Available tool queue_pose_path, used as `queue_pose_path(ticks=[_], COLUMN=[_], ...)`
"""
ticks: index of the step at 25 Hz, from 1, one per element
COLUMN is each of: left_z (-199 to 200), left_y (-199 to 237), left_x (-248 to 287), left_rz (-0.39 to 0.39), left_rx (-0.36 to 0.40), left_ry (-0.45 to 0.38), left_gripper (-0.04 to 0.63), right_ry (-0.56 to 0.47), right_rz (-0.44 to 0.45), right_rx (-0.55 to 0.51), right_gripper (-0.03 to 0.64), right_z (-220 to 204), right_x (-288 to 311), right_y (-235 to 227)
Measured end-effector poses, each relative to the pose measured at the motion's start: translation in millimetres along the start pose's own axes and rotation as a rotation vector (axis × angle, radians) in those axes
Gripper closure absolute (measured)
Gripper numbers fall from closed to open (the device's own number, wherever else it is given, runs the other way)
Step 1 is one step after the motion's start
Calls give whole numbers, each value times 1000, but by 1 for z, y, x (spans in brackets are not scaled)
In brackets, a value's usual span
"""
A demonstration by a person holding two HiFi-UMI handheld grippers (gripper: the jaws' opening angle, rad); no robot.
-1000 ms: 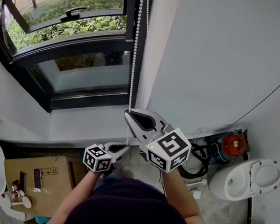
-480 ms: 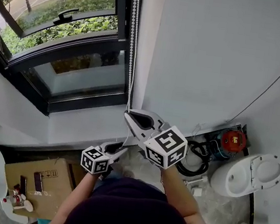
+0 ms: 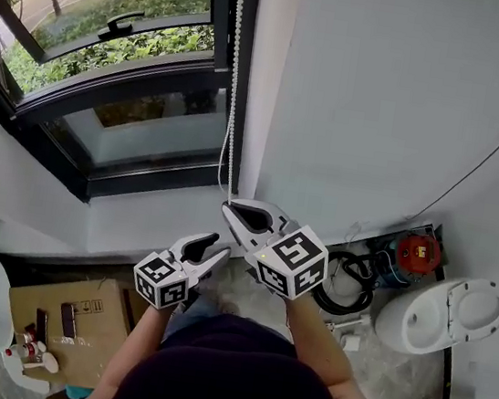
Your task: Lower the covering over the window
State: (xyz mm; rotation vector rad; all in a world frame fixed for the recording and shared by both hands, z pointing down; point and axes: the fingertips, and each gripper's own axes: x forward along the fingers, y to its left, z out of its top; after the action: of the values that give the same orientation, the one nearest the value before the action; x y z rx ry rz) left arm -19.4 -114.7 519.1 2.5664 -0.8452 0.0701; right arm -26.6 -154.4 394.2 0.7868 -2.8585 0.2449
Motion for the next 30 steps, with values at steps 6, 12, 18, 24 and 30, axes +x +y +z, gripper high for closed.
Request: queue_pose_path(ticks=[6, 12, 18, 24, 30], left_z=[39, 68, 82, 85, 87], left_y=[-13, -19, -20, -22, -19], left_x=[1, -1, -5, -10, -9], left_rz=[-29, -42, -39, -43, -33], left_rx=[44, 47, 53, 62, 56], left_ry=[-67, -106, -138, -154, -153], left_gripper=[431, 431, 433, 431, 433], right_ry=[32, 32, 100, 106, 203], right_rz=[-16, -14, -20, 12, 22], right_rx=[3, 39, 29, 61, 3], right_gripper=[604, 604, 604, 604, 604], right_z=[-11, -23, -47, -62, -86], right_x=[1, 1, 5, 10, 18], right_y=[-10, -13, -20, -9, -4])
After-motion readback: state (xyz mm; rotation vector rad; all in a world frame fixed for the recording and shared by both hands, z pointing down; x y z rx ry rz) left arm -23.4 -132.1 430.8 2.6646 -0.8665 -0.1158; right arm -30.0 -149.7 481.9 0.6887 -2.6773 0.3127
